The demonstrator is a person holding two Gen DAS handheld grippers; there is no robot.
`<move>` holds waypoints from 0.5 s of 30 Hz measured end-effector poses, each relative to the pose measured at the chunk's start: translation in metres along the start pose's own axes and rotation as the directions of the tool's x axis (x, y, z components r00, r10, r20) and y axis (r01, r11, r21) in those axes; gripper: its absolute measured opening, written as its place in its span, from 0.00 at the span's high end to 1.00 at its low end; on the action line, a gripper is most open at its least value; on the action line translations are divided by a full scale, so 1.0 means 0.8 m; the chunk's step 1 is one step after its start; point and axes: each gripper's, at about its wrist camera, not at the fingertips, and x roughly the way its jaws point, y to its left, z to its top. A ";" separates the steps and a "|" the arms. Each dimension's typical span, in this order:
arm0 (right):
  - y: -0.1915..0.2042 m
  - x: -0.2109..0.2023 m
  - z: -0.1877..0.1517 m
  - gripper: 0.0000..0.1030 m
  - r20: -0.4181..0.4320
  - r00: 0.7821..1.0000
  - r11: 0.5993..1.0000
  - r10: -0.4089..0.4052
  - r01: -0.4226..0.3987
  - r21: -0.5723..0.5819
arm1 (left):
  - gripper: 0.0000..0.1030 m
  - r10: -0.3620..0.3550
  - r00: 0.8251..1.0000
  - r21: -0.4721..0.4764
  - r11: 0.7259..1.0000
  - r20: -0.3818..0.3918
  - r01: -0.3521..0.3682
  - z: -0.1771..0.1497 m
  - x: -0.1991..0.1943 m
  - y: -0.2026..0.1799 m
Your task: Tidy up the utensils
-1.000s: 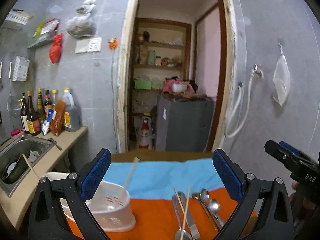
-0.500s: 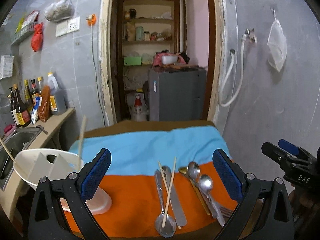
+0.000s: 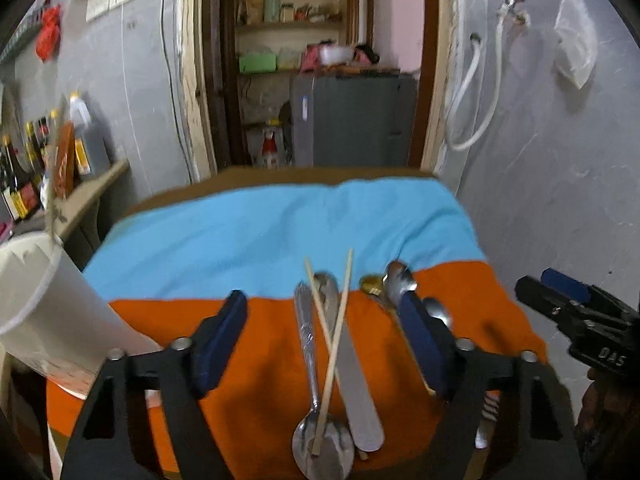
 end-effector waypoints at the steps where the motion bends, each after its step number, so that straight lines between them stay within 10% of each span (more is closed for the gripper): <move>1: 0.001 0.004 -0.002 0.30 -0.009 1.000 1.000 0.006 -0.006 -0.001 | 0.42 0.004 1.000 -0.001 1.000 -0.025 -0.004 -0.003 0.010 0.002; 15: 0.019 0.065 -0.003 0.60 -0.197 0.971 0.990 0.135 -0.138 -0.002 | 0.84 -0.117 0.979 -0.031 0.993 -0.165 0.113 -0.001 0.075 0.010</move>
